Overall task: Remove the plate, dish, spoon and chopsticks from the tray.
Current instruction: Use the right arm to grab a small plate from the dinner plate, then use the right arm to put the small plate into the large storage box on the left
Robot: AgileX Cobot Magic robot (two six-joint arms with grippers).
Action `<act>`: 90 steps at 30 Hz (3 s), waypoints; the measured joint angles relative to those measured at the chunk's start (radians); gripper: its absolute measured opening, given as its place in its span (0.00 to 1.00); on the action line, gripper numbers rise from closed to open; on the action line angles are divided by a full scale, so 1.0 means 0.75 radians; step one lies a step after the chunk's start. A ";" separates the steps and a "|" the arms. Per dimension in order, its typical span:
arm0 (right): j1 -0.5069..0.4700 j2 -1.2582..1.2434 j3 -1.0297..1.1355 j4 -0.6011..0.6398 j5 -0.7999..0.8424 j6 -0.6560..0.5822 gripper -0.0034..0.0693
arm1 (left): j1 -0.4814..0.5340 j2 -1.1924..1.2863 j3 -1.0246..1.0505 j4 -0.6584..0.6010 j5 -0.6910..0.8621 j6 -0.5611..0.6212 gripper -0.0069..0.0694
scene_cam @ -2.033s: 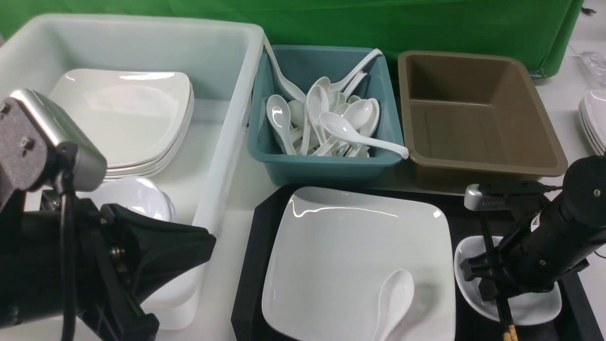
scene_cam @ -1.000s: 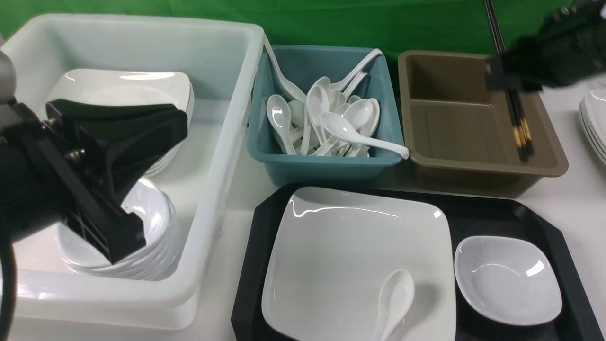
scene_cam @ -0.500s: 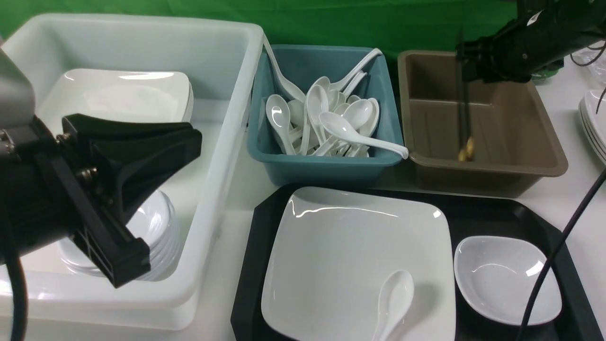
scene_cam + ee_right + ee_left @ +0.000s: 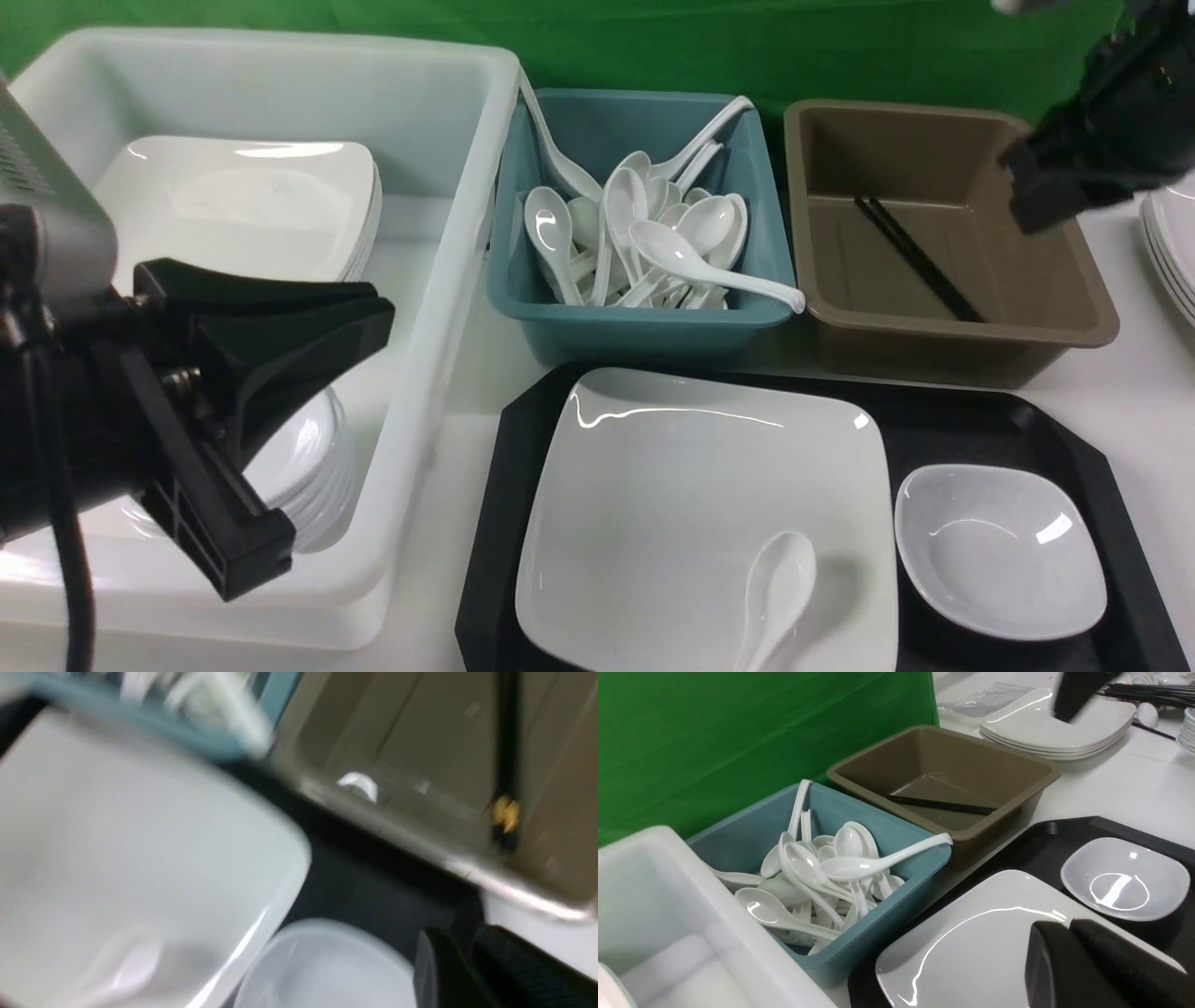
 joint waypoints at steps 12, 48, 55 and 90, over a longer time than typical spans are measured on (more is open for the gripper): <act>0.255 -0.244 0.881 -0.052 -0.375 -0.146 0.72 | 0.000 0.000 0.000 0.001 0.012 -0.058 0.11; 0.373 -0.141 0.860 -0.205 -0.430 -0.086 0.15 | 0.000 0.000 0.000 0.043 0.047 -0.089 0.11; 0.653 -0.329 0.457 -0.190 -0.263 0.081 0.13 | 0.000 -0.002 -0.045 0.370 0.110 -0.526 0.11; 1.172 0.860 -0.677 -0.078 -0.635 -0.773 0.24 | 0.000 -0.618 -0.253 1.522 0.991 -1.630 0.11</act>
